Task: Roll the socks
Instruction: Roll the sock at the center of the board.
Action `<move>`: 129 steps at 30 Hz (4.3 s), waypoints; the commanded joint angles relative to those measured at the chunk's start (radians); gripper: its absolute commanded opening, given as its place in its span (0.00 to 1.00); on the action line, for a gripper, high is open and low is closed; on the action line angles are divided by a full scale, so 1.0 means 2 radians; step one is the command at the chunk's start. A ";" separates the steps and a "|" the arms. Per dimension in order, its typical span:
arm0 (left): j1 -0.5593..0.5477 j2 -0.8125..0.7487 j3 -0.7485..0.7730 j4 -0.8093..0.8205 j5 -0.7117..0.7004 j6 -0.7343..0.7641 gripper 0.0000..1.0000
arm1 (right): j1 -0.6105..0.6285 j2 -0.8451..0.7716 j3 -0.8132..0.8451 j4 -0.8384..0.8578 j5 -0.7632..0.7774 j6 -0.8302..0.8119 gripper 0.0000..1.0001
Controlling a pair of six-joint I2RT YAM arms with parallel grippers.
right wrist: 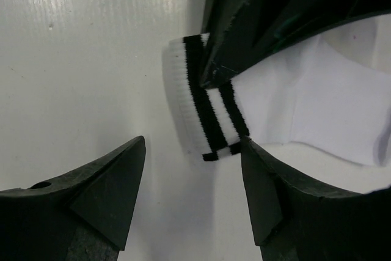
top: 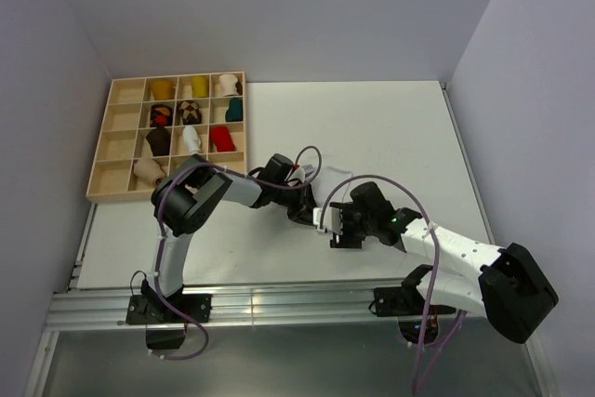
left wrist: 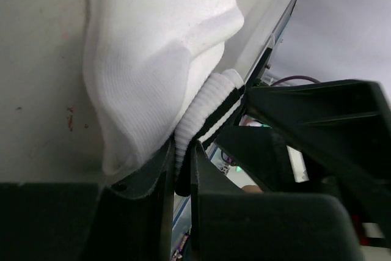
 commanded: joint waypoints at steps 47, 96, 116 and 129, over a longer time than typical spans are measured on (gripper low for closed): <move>0.014 -0.247 -0.186 0.103 -0.297 0.040 0.29 | -0.112 0.390 0.347 -0.389 -0.216 -0.068 0.14; -0.110 -0.123 -0.078 0.049 -0.281 0.343 0.06 | -0.146 0.540 0.503 -0.440 -0.145 0.047 0.32; -0.037 -0.071 -0.018 -0.135 -0.140 0.102 0.00 | -0.237 0.275 0.347 -0.263 -0.174 0.107 0.55; -0.028 -0.043 0.058 -0.281 -0.112 0.034 0.00 | -0.087 0.063 0.123 -0.071 -0.051 0.043 0.64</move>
